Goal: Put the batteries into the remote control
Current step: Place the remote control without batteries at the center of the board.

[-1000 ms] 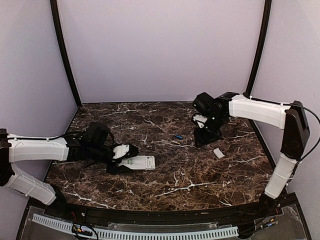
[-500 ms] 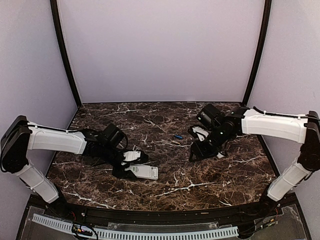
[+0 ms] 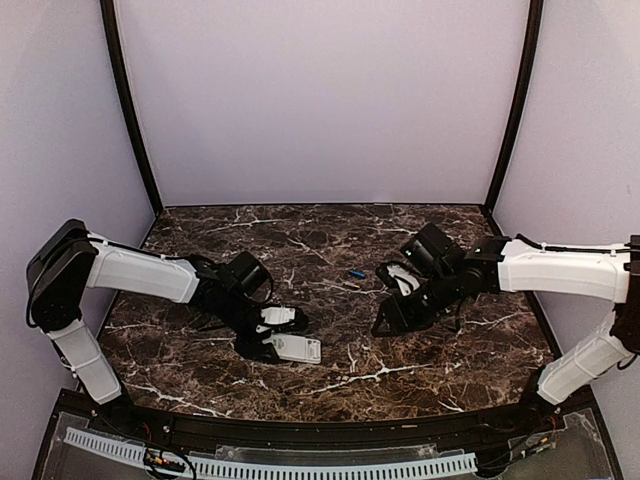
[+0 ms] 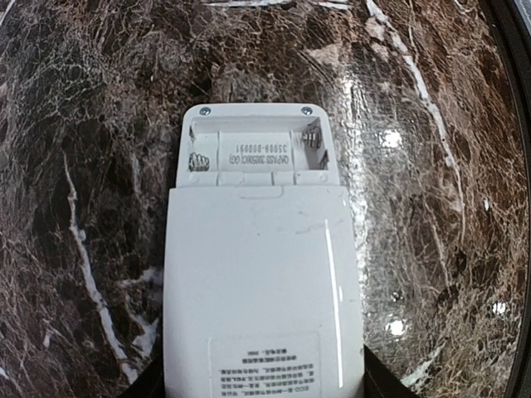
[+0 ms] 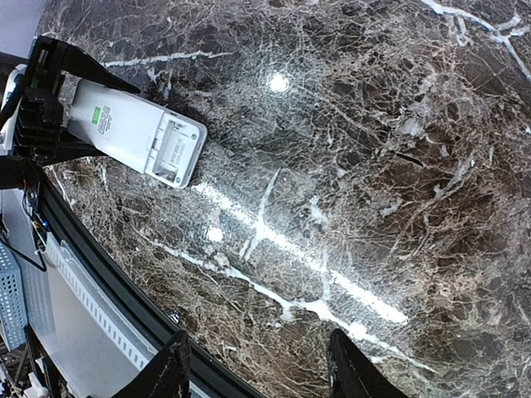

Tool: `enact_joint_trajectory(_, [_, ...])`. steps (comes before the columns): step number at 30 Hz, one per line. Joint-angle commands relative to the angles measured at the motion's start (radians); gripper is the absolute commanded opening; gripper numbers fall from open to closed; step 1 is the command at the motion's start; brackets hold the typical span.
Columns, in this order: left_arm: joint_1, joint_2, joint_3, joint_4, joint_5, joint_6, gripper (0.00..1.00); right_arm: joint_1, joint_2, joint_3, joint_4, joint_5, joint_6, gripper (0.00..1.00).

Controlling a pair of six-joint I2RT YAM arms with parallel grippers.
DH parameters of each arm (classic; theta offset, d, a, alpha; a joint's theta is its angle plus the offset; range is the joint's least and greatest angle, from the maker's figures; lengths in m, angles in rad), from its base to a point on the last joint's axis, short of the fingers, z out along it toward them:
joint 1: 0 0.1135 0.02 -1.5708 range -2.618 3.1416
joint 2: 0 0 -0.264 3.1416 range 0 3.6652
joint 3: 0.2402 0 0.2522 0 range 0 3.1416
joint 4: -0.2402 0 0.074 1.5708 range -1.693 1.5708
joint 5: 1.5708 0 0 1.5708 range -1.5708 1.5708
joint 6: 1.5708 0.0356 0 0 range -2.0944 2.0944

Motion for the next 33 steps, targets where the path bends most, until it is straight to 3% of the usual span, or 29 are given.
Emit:
enact_joint_trajectory(1, [-0.043,0.031,0.037,-0.061,-0.078,-0.056,0.00,0.006,-0.008,-0.012,0.053,0.040,0.015,0.53])
enact_joint_trajectory(9, [-0.130,0.056,0.062,-0.055,-0.127,-0.215,0.05,0.006,0.028,-0.046,0.124,0.015,0.048,0.53])
enact_joint_trajectory(12, [-0.165,0.058,0.083,0.000,-0.252,-0.432,0.02,0.006,0.035,-0.050,0.152,0.007,0.061,0.53])
enact_joint_trajectory(15, [-0.265,0.031,0.066,0.088,-0.444,-0.556,0.00,0.006,0.040,-0.035,0.136,0.038,0.068,0.53])
enact_joint_trajectory(19, [-0.304,0.039,0.101,0.068,-0.392,-0.753,0.00,0.006,0.058,0.009,0.104,0.078,0.066,0.54])
enact_joint_trajectory(22, [-0.314,0.038,0.018,0.126,-0.432,-0.826,0.00,0.004,0.084,0.048,0.091,0.086,0.054,0.54])
enact_joint_trajectory(28, [-0.313,0.032,-0.188,0.373,-0.349,-0.840,0.03,-0.041,0.161,0.150,0.100,-0.006,-0.015,0.54])
enact_joint_trajectory(33, [-0.313,0.065,-0.265,0.451,-0.289,-0.868,0.04,-0.069,0.216,0.230,0.019,0.072,-0.132,0.49])
